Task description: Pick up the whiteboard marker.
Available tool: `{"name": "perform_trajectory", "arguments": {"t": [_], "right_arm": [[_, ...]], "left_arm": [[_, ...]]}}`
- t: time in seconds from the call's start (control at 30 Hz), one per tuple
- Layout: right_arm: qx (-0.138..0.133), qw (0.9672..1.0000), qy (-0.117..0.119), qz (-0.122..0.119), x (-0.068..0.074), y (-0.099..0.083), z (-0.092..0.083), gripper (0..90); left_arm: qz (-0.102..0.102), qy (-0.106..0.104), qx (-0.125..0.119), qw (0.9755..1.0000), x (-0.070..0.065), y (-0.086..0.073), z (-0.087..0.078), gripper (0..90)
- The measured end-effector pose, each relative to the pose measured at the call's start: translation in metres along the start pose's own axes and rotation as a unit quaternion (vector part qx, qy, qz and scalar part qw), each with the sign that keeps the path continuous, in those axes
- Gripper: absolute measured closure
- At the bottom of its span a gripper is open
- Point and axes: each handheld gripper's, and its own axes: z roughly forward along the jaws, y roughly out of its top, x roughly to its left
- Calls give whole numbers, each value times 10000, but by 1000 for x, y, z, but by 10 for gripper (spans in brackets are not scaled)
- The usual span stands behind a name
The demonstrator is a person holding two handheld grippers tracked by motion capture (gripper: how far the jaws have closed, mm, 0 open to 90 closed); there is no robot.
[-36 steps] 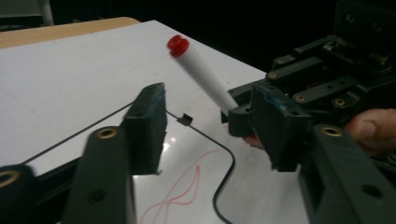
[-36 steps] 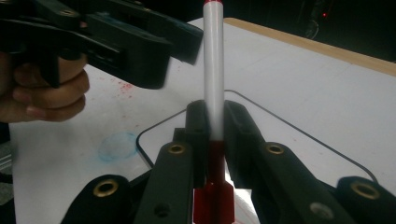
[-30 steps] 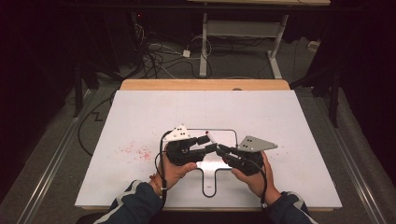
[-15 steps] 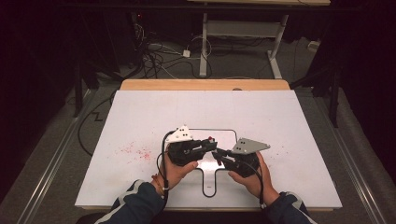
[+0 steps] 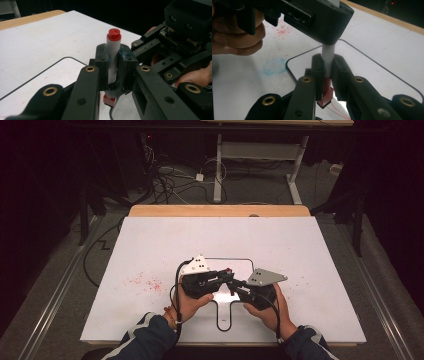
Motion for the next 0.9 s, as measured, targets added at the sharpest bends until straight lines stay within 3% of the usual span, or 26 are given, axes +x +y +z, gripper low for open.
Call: {"name": "perform_trajectory", "arguments": {"t": [0.07,0.13,0.27,0.4,0.5,0.57,0.67,0.7,0.73,0.8,0.87,0.9], "right_arm": [[138,9997,161,77,-3,0,2,811],[211,9997,94,65,-3,0,4,771],[244,9997,29,-90,1,0,7,804],[296,9995,74,-51,-1,-1,9,816],[256,9997,27,-25,-1,-2,11,818],[224,9997,-50,-26,-2,-3,14,819],[200,9997,-65,108,-7,-7,20,819],[175,9997,-102,108,-8,-9,22,820],[153,9997,-107,134,-8,-10,23,819],[126,9997,-161,138,-9,-12,25,820],[103,9996,-210,133,-10,-15,28,820],[105,9996,-224,139,-10,-16,29,820]], "left_arm": [[17,-29,49,10000,0,-1,2,782],[58,-17,103,9999,-1,-1,3,782],[441,183,344,9983,-8,0,5,783],[461,216,394,9979,-8,0,6,783],[321,156,327,9988,-4,-2,6,767],[355,307,316,9984,-3,-2,5,566],[421,379,241,9981,-2,-2,0,430],[485,437,267,9975,-1,-2,-4,355],[801,643,441,9937,-1,-3,-13,289],[1125,897,511,9883,-1,-9,-25,231],[1283,1066,544,9845,3,-16,-39,216],[1283,1066,544,9845,3,-16,-39,213]]}}
